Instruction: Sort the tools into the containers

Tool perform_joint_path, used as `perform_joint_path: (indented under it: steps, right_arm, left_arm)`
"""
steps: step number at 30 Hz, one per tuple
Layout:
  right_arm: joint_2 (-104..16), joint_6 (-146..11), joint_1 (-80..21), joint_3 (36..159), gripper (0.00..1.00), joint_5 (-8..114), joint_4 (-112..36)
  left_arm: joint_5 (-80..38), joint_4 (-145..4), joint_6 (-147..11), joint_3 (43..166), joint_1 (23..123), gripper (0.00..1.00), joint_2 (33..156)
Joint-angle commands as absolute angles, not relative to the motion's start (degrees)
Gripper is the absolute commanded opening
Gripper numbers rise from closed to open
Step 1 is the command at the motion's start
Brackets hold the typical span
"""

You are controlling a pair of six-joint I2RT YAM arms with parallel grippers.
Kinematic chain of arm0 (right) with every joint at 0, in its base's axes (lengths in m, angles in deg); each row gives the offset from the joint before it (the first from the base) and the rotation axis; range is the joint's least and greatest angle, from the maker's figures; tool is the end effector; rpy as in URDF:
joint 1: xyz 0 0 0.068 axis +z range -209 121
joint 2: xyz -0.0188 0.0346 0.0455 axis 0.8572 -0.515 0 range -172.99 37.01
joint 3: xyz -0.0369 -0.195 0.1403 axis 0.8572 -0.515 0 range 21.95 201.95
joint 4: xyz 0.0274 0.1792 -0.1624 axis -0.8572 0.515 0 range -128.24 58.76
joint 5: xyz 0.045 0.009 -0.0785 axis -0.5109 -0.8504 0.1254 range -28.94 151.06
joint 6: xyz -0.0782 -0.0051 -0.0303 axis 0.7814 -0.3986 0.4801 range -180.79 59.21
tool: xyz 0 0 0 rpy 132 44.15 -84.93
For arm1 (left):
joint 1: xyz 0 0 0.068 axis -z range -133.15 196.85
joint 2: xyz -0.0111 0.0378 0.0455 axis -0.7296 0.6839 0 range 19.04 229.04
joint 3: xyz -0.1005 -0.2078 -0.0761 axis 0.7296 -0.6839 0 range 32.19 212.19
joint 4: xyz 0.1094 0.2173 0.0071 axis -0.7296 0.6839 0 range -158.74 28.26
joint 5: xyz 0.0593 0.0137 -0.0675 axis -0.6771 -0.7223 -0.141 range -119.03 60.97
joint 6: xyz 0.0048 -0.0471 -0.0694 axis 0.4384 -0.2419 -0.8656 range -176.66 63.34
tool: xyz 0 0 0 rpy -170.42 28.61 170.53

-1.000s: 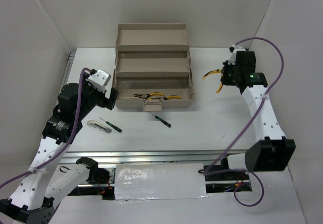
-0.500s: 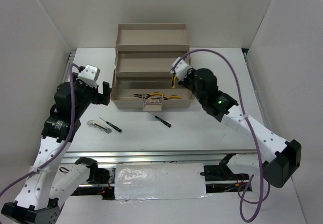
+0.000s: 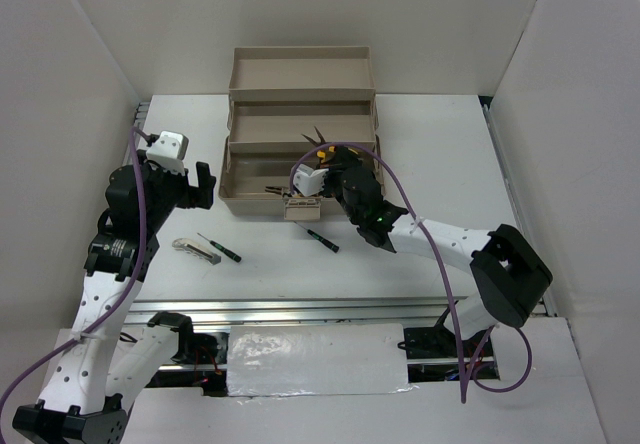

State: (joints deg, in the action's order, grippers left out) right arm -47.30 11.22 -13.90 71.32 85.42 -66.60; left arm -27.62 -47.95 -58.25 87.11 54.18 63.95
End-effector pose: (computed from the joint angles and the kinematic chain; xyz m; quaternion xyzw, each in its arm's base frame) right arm 0.2730 0.2309 0.2492 -0.5493 0.5005 -0.3045 0.5958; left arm 0.2096 -0.0287 0.3487 0.0465 0.7690 -0.0590 0.6348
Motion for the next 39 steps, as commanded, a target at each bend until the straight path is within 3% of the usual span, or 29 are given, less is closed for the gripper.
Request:
perform_joint_path:
  steps: [1,14,19,21,22,23,26,32,39]
  right_arm:
    - [-47.36,19.79,-14.97,71.96,0.0,81.55,-78.41]
    - [-52.81,33.95,-18.66,67.57,0.0,73.54,-77.01]
    - [-53.78,35.62,-18.93,69.23,0.11,73.27,-72.27]
    - [-54.22,35.71,-19.01,70.02,0.25,73.89,-71.03]
    - [-54.39,35.28,-18.93,71.07,0.45,73.98,-69.37]
    - [-54.4,34.93,-18.93,71.6,0.54,74.15,-68.75]
    - [-53.96,32.21,-18.49,73.8,0.72,74.94,-66.02]
    - [-49.22,21.41,-14.89,86.86,0.71,79.95,-58.21]
    - [-43.16,-10.03,-15.57,105.7,0.66,83.13,-28.27]
  left_arm:
    - [-26.48,-50.99,-58.95,86.07,53.36,0.99,62.38]
    - [-25.51,-51.87,-59.21,84.49,51.33,0.99,62.11]
    - [-24.72,-52.4,-59.74,83.61,50.98,0.99,61.76]
    - [-24.37,-52.57,-59.83,83.52,50.89,0.99,61.58]
    - [-24.54,-52.57,-59.91,83.52,50.89,0.99,61.76]
    - [-24.55,-52.14,-59.92,83.87,50.81,0.99,61.85]
    - [-24.2,-52.04,-59.92,84.66,50.72,0.99,62.2]
    - [-24.02,-51.96,-59.48,88.7,50.37,0.99,62.99]
    - [-20.69,-47.75,-55.1,90.9,50.1,0.99,64.22]
